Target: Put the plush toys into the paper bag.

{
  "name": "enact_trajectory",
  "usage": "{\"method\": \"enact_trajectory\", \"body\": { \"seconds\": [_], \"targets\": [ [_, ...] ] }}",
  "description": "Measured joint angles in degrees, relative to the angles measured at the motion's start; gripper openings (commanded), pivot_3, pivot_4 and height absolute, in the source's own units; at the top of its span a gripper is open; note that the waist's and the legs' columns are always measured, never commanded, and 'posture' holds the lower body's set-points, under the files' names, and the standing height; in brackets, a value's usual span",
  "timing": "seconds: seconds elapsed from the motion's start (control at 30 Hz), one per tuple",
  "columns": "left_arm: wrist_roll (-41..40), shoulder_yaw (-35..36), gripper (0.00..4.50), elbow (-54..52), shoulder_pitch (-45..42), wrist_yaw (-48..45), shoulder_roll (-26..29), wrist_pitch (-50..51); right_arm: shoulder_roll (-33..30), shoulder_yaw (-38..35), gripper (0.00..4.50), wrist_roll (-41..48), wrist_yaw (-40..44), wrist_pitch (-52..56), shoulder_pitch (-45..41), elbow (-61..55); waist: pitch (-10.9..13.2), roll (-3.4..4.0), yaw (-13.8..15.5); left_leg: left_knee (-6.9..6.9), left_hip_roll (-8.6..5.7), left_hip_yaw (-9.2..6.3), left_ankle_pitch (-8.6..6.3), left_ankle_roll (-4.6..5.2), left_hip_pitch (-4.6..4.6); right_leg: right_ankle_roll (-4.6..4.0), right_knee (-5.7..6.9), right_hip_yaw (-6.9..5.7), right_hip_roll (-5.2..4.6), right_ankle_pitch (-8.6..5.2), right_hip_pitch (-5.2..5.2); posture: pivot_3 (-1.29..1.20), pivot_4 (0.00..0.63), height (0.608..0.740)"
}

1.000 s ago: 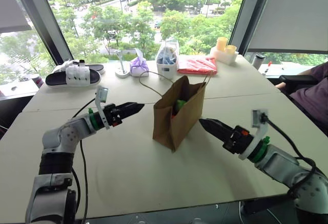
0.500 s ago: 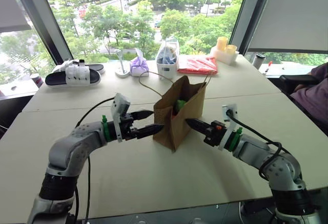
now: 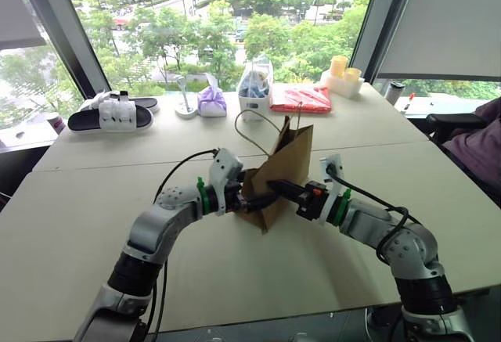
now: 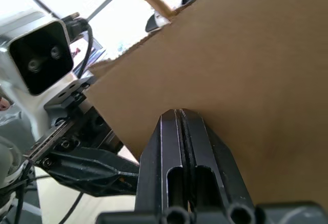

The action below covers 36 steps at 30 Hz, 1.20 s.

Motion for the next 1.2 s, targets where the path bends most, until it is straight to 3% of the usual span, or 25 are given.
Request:
{"method": "enact_trajectory", "body": {
  "seconds": [0.2, 0.43, 0.53, 0.67, 0.83, 0.93, 1.03, 1.2],
  "targets": [
    [1.91, -0.23, 0.03, 1.94, -0.20, 2.06, -1.09, -0.71, -0.38, -5.37, 0.00, 5.83, 0.75, 2.56, 4.22, -5.28, 0.00, 0.00, 0.01, -0.01, 0.01, -0.03, 0.00, 0.00, 0.00, 0.00, 0.00, -0.01, 0.00, 0.00, 0.00, 0.00, 0.150, 0.740],
    [1.88, 1.55, 0.03, 5.17, -2.83, 1.12, -2.02, -2.36, -6.96, -15.39, 0.00, 17.31, 0.76, 4.65, 12.07, -13.09, 0.01, -0.02, 0.17, 0.03, 0.00, 0.06, 0.00, 0.01, 0.00, 0.01, -0.04, -0.03, 0.00, 0.00, 0.08, 0.00, 0.150, 0.740],
    [-0.46, 2.15, 0.03, 8.12, -5.77, -5.92, -1.35, -4.78, -8.68, -17.78, 0.00, 19.40, 0.14, 4.68, 15.83, -13.87, 0.01, -0.02, 0.14, 0.03, 0.00, 0.14, -0.01, 0.01, -0.01, 0.01, -0.04, -0.04, 0.00, 0.00, 0.08, 0.00, 0.150, 0.740],
    [0.97, 1.58, 0.03, 27.12, -18.99, -24.09, 4.24, -15.14, -11.10, -20.72, 0.00, 20.09, -0.08, 4.48, 21.46, -14.66, 0.01, -0.03, 0.16, 0.05, -0.01, 0.19, 0.00, 0.03, 0.01, 0.00, -0.06, -0.06, 0.00, 0.00, 0.12, 0.00, 0.150, 0.740],
    [6.06, -0.12, 0.03, 51.16, -28.72, -37.00, 2.20, -26.13, -10.99, -21.32, 0.00, 20.87, -0.87, 3.30, 25.20, -16.66, 0.02, -0.05, 0.05, 0.05, -0.01, 0.18, -0.08, 0.15, 0.00, 0.03, -0.08, -0.07, 0.00, -0.02, 0.13, 0.00, 0.150, 0.740],
    [10.03, -0.69, 0.03, 62.66, -32.24, -39.65, 0.15, -32.34, -10.82, -21.36, 0.00, 21.30, -1.82, 2.52, 27.73, -18.40, 0.06, -0.12, 0.07, 0.05, -0.01, 0.18, -0.09, 0.18, -0.02, 0.04, -0.08, -0.08, -0.01, -0.02, 0.11, 0.00, 0.150, 0.740],
    [12.67, -0.63, 0.77, 68.80, -34.63, -39.75, -0.77, -37.25, -10.72, -21.19, 0.00, 21.42, -2.55, 1.62, 28.99, -19.76, 0.10, -0.18, 0.10, 0.06, 0.00, 0.17, -0.09, 0.18, -0.03, 0.04, -0.08, -0.08, -0.01, -0.02, 0.12, 0.00, 0.150, 0.740],
    [15.57, 0.05, 3.13, 73.53, -35.75, -39.17, -1.60, -41.79, -10.72, -19.10, 0.00, 21.16, -3.11, 0.58, 29.01, -20.29, 0.10, -0.18, 0.04, 0.07, 0.00, 0.16, -0.09, 0.18, -0.02, 0.06, -0.04, -0.08, 0.00, -0.02, 0.11, 0.00, 0.150, 0.740]
  ]
}}
